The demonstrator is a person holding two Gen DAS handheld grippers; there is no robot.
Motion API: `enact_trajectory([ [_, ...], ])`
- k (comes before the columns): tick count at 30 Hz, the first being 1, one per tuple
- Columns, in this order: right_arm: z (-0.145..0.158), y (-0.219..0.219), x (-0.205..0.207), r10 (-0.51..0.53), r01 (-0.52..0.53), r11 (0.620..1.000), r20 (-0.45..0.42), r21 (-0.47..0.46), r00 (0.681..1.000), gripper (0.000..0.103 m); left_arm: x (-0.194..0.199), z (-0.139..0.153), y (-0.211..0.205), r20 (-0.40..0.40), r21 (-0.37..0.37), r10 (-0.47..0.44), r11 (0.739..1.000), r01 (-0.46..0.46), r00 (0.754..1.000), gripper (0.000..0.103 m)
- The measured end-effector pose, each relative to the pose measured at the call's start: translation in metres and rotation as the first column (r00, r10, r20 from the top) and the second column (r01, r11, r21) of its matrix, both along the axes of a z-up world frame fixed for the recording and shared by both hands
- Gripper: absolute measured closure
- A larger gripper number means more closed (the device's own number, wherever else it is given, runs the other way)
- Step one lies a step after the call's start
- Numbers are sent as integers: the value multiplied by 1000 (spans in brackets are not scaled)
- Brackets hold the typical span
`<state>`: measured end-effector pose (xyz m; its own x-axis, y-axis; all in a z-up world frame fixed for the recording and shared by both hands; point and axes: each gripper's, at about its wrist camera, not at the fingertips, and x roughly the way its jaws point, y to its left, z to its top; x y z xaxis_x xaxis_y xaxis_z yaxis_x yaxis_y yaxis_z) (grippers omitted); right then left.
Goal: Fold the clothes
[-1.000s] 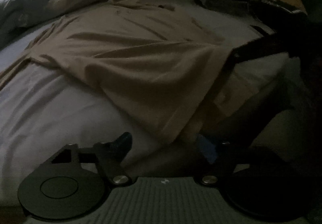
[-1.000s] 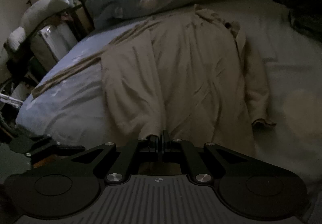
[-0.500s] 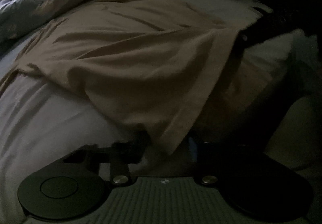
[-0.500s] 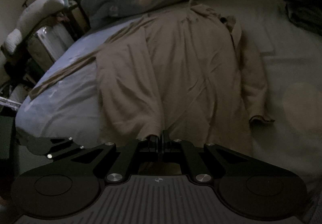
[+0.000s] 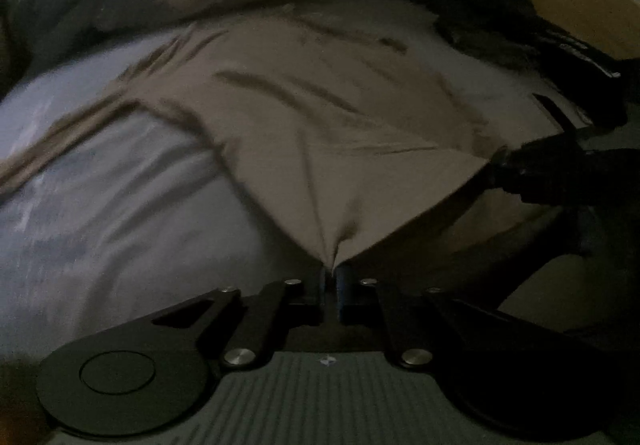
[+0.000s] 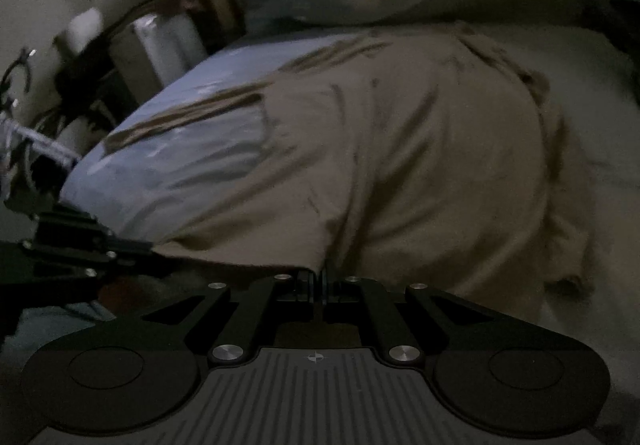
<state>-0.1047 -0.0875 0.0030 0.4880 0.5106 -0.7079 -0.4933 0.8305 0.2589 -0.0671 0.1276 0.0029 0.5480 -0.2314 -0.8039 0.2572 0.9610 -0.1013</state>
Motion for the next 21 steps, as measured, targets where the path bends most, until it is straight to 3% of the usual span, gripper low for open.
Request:
enact_trajectory([
  [6,11,30,-10,112,-110,993,48,-40,993,98,-9,9,28,22,-6,103,995,-103,994,95],
  [11,16,61,-21,229,-221,971,86,-91,970,97,-17,24,51,45,47,182,982,-184,982,95],
  [17,17,99,-39,335,-326,940,90,-99,938,95,-24,39,77,99,81,290,951,-298,952,96],
  [21,20,94,-51,317,-305,945,98,-119,943,92,-20,36,90,90,59,360,929,-366,929,96],
])
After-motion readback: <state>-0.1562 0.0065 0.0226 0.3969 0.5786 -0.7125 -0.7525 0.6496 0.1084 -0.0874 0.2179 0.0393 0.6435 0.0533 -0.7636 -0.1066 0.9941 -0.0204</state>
